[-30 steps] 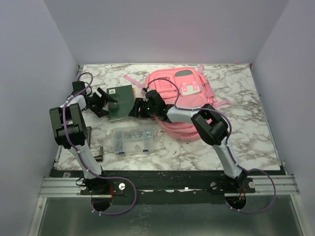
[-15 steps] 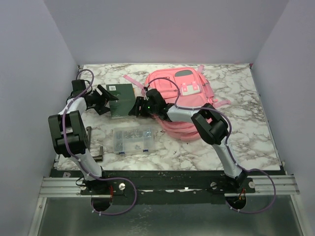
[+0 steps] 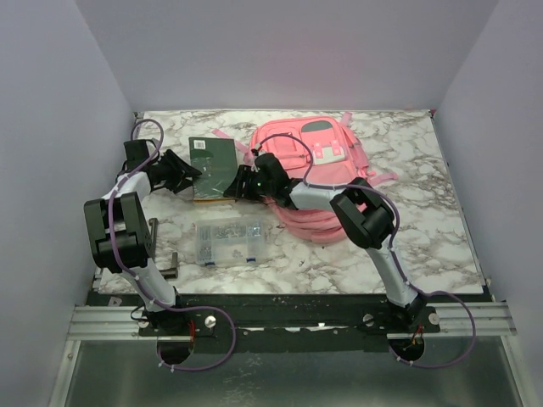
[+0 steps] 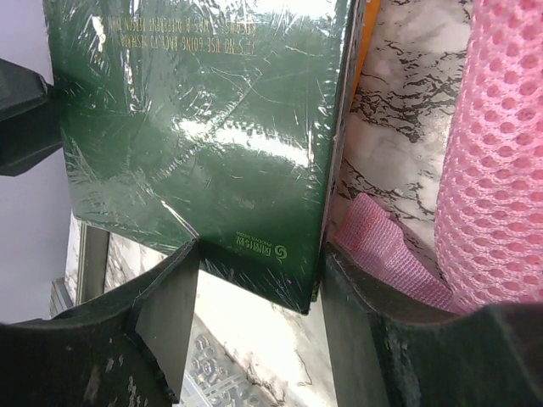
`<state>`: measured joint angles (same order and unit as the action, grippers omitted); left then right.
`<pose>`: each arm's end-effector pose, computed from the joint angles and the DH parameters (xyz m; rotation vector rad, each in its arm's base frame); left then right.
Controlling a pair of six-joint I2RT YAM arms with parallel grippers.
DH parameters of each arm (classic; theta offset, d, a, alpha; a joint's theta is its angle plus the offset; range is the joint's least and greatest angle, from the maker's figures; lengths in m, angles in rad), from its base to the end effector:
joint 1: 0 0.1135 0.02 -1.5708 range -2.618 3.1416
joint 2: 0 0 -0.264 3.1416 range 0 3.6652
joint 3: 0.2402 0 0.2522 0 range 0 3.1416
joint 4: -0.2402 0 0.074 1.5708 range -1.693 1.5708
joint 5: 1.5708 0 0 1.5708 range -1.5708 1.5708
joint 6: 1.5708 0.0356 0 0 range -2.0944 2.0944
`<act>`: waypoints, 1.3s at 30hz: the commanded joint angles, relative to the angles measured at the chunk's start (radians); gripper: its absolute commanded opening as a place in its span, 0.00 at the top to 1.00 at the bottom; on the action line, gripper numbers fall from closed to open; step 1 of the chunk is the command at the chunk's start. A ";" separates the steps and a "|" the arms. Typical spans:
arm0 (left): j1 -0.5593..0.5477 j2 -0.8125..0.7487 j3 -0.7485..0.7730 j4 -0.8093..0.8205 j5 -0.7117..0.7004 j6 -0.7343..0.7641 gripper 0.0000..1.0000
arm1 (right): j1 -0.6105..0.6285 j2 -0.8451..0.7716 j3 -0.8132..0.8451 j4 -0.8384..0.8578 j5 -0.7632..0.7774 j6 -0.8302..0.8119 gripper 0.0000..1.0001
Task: Pack the student bag
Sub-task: Pick up the book from the center of the board.
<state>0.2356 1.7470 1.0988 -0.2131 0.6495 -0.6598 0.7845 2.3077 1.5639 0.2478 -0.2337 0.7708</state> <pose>0.3594 0.0641 0.1957 -0.7719 2.3014 -0.9806 0.3578 0.3688 0.1356 -0.1746 2.2727 1.1408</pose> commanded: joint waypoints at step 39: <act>-0.131 -0.015 0.014 0.029 0.277 0.025 0.87 | -0.039 -0.182 -0.241 0.343 -0.293 0.038 0.38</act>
<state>0.1333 1.7710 1.0985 -0.0719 0.9230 -0.6518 0.7467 2.2070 1.2896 0.5098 -0.4938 0.8040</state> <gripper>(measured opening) 0.291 0.574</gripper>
